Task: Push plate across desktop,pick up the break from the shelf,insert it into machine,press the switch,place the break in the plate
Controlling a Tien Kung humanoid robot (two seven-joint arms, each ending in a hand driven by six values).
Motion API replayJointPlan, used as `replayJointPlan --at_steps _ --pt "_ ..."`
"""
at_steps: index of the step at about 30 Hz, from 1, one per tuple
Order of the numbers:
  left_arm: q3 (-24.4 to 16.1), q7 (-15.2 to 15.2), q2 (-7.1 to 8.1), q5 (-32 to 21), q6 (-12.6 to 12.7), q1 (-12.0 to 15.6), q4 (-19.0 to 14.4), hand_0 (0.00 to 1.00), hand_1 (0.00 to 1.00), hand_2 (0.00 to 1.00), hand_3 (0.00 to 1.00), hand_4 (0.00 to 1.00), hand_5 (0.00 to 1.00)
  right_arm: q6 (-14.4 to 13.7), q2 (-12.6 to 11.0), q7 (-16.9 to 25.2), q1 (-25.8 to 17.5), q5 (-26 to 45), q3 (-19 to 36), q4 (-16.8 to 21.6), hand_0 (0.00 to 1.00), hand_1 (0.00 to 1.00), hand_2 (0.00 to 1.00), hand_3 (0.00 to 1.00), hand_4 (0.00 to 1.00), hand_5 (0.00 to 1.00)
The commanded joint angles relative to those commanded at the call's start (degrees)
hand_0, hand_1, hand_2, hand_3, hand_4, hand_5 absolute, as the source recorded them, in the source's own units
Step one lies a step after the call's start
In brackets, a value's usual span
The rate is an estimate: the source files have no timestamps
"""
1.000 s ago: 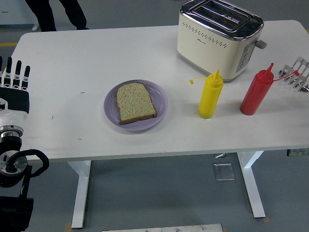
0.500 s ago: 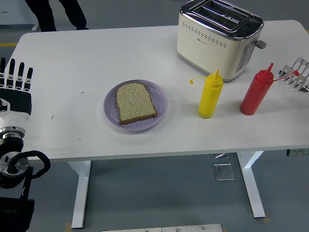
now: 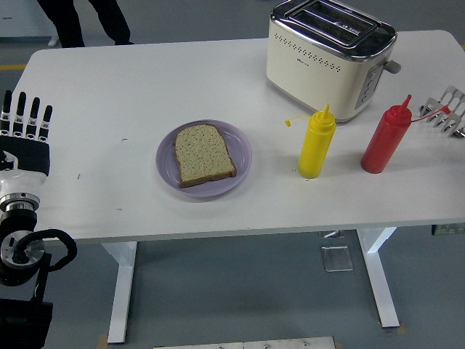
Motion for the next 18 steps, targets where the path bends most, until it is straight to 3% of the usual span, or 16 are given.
replayJointPlan --at_steps 18 --pt "-0.2 -0.03 0.0 -0.02 0.02 -0.32 -0.12 0.847 0.846 0.847 0.788 0.55 0.998 -0.69 0.31 0.01 0.49 0.8 0.35 -0.28 0.801 0.767 0.768 0.746 0.425 0.545"
